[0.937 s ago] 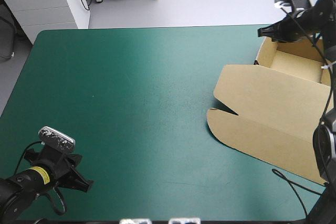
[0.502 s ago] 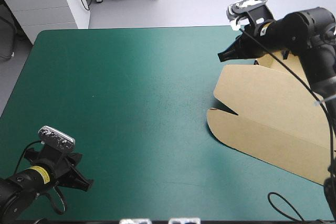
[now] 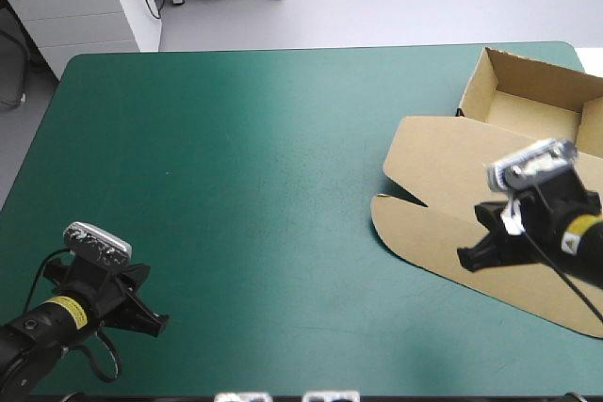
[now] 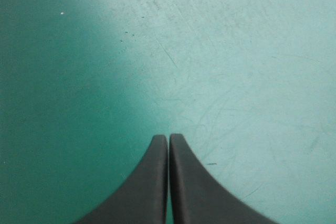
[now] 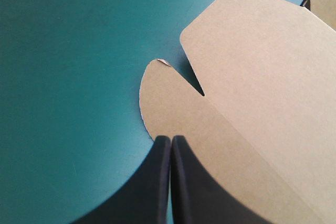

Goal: Fold the box

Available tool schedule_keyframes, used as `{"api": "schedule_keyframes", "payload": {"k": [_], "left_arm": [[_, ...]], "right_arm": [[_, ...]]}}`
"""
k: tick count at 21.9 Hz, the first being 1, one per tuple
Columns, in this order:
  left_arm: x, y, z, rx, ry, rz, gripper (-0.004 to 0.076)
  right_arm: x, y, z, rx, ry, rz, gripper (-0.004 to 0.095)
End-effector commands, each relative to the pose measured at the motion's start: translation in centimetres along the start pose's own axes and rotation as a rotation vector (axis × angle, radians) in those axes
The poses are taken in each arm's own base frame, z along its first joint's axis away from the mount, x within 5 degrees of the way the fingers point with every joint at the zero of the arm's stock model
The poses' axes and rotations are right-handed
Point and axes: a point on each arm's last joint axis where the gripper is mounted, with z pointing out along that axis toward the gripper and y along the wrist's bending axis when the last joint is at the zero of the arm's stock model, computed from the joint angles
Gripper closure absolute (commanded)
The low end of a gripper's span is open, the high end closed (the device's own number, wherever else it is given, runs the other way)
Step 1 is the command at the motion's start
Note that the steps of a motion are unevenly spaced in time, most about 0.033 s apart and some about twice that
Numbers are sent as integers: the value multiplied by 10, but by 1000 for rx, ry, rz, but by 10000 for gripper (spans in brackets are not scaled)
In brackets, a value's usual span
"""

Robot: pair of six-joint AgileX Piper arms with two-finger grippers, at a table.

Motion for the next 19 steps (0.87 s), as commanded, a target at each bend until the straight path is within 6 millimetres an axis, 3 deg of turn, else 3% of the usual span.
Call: {"api": "schedule_keyframes", "payload": {"k": [1, 6, 10, 16, 19], "left_arm": [[-9, 1, -6, -7, -91, 0, 731], [-5, -1, -16, 21, -139, -23, 731], [14, -10, -15, 96, -153, 17, 731], [38, -15, 0, 120, -114, 31, 731], [40, -17, 5, 130, -119, 19, 731]], "right_arm": [[21, 3, -23, 13, -168, 25, 921], [71, 8, -33, 14, -215, 58, 921], [109, 8, -17, 29, -213, 53, 921], [138, 7, 7, 42, -257, 48, 921], [147, 7, 18, 45, -250, 47, 921]]}}
